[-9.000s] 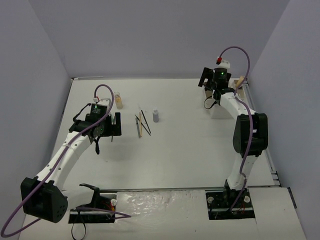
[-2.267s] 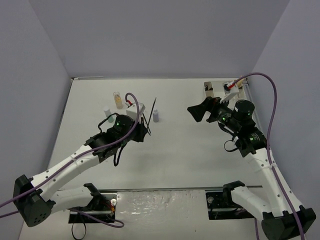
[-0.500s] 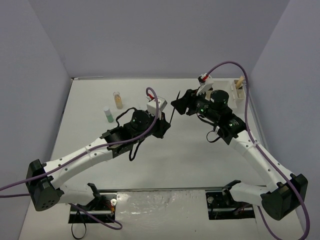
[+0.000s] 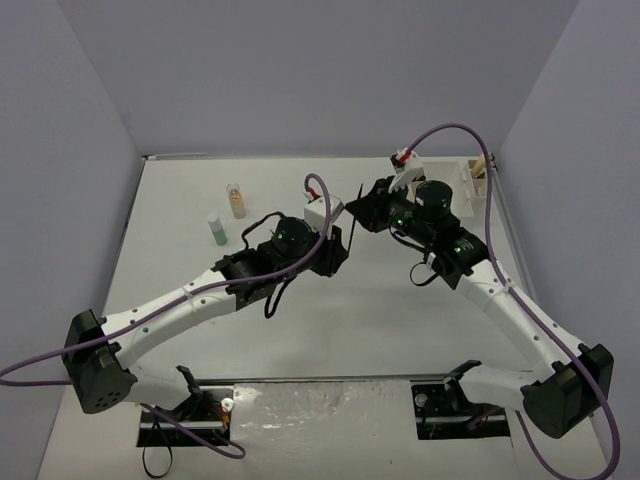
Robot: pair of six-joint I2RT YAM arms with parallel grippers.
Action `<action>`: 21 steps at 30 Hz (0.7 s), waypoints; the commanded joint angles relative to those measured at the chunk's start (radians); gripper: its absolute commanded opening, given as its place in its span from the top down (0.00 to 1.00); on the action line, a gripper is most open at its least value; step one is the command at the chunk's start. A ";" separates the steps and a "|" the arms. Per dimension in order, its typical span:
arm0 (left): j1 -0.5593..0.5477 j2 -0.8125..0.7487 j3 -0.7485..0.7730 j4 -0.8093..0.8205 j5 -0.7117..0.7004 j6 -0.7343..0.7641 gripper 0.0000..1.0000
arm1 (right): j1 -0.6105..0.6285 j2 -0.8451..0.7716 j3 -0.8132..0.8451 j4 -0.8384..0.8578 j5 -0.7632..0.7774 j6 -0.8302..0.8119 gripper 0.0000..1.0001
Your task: Organize the makeup
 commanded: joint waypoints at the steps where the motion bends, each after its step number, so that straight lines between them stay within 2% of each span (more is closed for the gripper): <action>1: 0.027 -0.001 0.077 -0.025 -0.027 -0.017 0.54 | -0.019 -0.024 0.035 0.080 0.105 -0.060 1.00; 3: 0.040 -0.002 0.081 -0.043 -0.033 -0.026 0.44 | -0.031 -0.028 0.033 0.080 0.158 -0.073 1.00; 4: 0.056 -0.005 0.085 -0.060 -0.030 -0.028 0.33 | -0.043 -0.033 0.030 0.081 0.198 -0.091 1.00; 7: 0.118 -0.018 0.104 -0.144 -0.038 -0.033 0.20 | -0.089 -0.041 0.020 0.085 0.284 -0.134 1.00; 12: 0.274 -0.098 0.106 -0.286 -0.033 -0.028 0.12 | -0.283 -0.036 -0.019 0.180 0.469 -0.163 1.00; 15: 0.377 -0.159 0.095 -0.382 -0.074 -0.001 0.04 | -0.359 0.004 -0.036 0.275 0.571 -0.151 1.00; 21: 0.514 -0.242 -0.012 -0.446 -0.076 0.050 0.03 | -0.548 0.135 -0.017 0.453 0.658 -0.121 1.00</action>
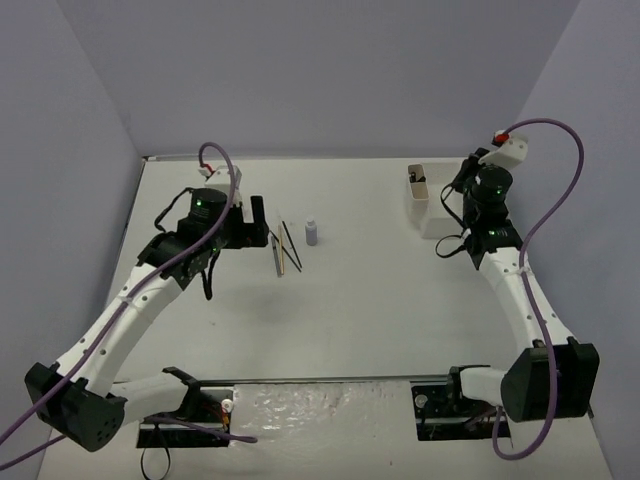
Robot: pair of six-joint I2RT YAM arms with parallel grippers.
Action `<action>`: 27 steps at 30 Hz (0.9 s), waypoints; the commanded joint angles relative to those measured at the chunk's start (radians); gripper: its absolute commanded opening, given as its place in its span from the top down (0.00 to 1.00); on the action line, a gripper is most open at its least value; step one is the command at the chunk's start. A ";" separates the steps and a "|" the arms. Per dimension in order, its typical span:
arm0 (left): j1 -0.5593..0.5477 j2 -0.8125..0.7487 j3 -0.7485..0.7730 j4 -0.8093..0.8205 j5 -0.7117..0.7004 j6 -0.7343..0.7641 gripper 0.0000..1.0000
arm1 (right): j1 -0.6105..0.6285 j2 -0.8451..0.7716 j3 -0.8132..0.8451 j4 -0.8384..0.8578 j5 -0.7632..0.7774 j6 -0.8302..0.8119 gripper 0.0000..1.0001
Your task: Organize the makeup
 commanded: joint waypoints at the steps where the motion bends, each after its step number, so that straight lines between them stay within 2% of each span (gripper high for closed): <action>1: 0.070 -0.081 -0.069 -0.045 -0.016 0.050 0.03 | -0.131 0.119 0.033 0.257 0.118 0.017 1.00; 6: 0.130 -0.114 -0.148 -0.030 -0.007 0.054 0.03 | -0.191 0.233 0.115 0.305 0.136 -0.015 1.00; 19: 0.197 -0.125 -0.167 -0.024 0.039 0.048 0.03 | -0.256 0.429 0.234 0.387 0.096 -0.091 1.00; 27: 0.223 -0.111 -0.172 -0.020 0.071 0.040 0.03 | -0.277 0.540 0.283 0.404 0.047 -0.066 1.00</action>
